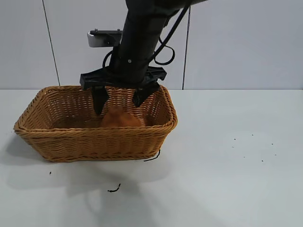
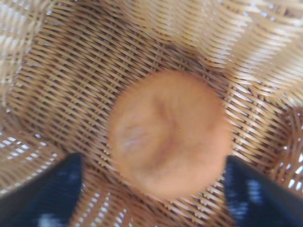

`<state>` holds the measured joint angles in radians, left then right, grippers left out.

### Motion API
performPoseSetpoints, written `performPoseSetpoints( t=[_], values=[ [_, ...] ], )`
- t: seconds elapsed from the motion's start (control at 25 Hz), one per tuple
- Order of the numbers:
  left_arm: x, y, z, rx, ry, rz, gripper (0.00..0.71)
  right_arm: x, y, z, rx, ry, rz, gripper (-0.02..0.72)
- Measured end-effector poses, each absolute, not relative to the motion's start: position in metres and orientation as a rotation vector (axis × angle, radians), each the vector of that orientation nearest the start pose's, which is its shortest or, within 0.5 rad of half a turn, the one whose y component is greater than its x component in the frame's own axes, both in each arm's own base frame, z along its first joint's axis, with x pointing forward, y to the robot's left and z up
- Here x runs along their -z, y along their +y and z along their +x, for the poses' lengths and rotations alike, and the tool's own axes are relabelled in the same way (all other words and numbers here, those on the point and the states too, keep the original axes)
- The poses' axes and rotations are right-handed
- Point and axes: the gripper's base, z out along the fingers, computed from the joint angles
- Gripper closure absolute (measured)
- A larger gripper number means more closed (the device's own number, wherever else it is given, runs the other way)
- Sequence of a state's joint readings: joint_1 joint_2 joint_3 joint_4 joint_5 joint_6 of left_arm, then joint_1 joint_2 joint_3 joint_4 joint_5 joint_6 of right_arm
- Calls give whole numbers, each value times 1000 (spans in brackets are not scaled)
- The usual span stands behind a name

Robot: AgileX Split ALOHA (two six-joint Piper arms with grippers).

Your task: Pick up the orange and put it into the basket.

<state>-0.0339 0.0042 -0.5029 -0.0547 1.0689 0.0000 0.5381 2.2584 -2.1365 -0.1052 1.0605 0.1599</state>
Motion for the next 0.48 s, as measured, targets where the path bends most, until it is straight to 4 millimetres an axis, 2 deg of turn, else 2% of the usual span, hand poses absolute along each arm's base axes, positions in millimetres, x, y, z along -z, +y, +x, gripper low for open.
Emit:
performPoseSetpoints(
  t=[0.08,0.24,0.28,0.32,0.36,0.48],
  values=[
    [-278,-4,-5,87,2053,38,71,-257,224,449,-45,2605,-456,63],
    [-278,-4,-5,87,2053,38,71,-257,163,472,13,2649,-286,69],
    [-278,-4,-5,87,2053,38,71,-257,163,472,13,2649,-286,69],
    [-278,-4,-5,87,2053,38,71,-257,135,481,40,2665,-210,69],
    [-278,-4,-5,87,2053,38,71,-256,115,485,57,2679,-156,69],
    [-278,-4,-5,87,2053,38,71,-255,72,490,95,2722,-37,69]
  ],
)
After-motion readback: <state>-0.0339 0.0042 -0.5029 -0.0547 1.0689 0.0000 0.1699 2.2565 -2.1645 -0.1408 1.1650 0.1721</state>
